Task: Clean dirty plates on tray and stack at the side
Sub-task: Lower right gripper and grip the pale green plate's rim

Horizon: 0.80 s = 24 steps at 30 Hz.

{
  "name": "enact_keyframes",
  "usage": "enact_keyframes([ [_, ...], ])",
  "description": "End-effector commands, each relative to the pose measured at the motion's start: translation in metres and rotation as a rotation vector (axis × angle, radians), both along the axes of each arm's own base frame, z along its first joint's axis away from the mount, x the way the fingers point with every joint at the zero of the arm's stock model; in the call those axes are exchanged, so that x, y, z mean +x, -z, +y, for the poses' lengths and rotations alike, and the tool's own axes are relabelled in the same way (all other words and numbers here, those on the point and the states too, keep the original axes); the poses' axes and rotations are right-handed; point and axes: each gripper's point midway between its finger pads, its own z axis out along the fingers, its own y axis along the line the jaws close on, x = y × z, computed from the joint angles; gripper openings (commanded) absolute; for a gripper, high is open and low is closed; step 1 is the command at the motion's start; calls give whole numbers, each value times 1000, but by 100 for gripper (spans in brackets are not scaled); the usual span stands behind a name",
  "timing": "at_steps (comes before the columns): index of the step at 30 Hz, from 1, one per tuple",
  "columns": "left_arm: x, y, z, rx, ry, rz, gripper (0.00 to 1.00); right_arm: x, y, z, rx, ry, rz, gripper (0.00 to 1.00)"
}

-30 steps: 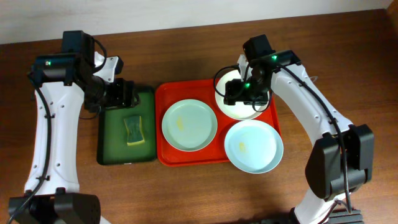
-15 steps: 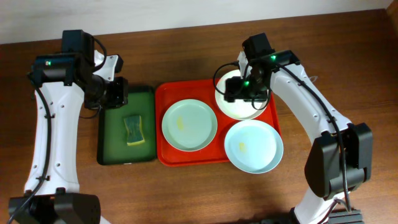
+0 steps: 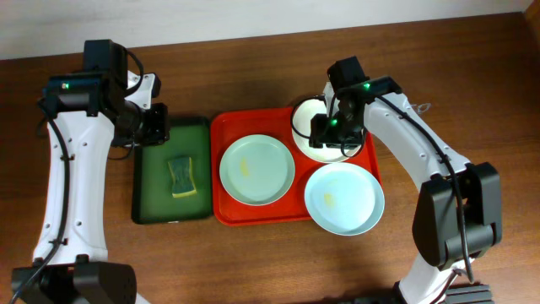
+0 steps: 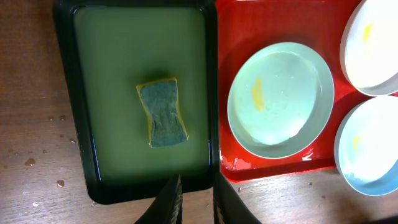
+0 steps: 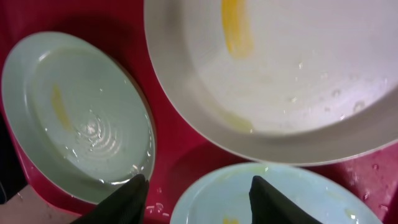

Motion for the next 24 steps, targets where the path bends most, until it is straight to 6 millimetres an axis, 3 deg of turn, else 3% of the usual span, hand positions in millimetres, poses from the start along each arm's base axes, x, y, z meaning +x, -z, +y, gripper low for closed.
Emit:
enact_keyframes([
  [1,0,4,1,7,-3,11,16,3,3,2,-4,5,-10,50],
  [4,1,4,0,6,-3,7,17,-2,4,16,3,19,7,44],
  [7,1,4,0,6,-4,7,18,-12,7,42,4,-47,1,41],
  [9,1,4,0,6,-4,9,18,-19,18,56,-20,-45,-4,41],
  [11,1,4,0,6,-4,9,18,-19,35,48,-139,22,-41,41],
  [13,0,4,0,6,-4,12,18,-18,39,50,-140,17,-59,39],
  [15,0,4,1,7,-4,12,18,-20,42,50,-139,31,-52,29],
  [24,0,4,1,7,-4,12,16,-26,64,62,-43,67,-41,30],
])
